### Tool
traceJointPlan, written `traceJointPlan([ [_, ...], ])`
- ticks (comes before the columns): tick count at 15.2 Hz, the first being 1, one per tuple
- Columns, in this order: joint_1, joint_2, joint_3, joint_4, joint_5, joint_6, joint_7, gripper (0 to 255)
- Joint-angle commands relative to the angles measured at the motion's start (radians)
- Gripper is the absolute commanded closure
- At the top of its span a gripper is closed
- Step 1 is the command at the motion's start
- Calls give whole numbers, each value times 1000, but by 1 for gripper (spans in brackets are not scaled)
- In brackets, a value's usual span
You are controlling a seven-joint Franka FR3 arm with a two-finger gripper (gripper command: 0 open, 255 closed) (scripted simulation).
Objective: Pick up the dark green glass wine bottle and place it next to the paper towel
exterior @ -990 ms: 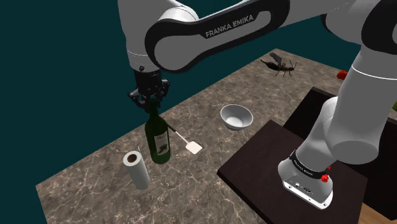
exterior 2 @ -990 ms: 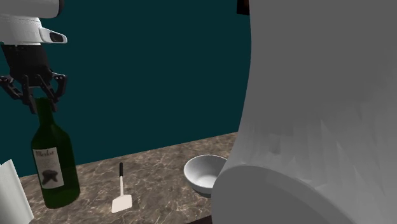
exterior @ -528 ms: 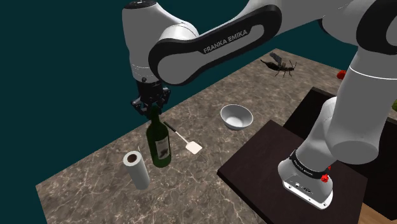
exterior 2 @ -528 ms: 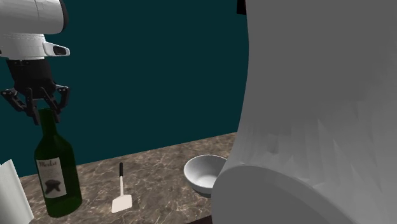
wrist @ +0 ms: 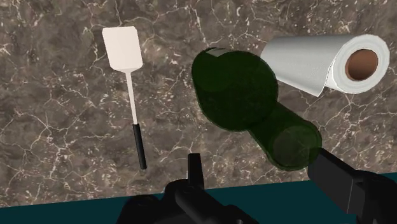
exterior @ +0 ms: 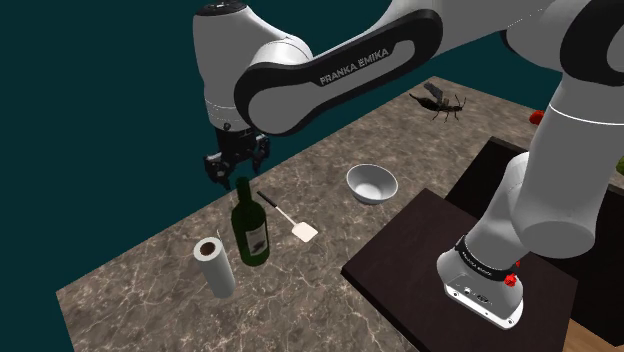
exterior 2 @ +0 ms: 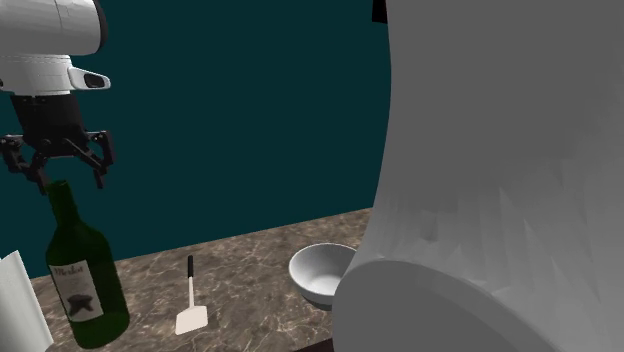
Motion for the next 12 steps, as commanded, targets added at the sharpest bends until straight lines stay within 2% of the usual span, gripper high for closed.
traceJointPlan([
  [1, 0, 0, 0, 0, 0, 0, 0, 0],
  [4, 0, 0, 0, 0, 0, 0, 0, 0],
  [8, -1, -42, 6, 74, 21, -113, -14, 0],
  [12, -1, -42, 6, 74, 21, -113, -14, 0],
])
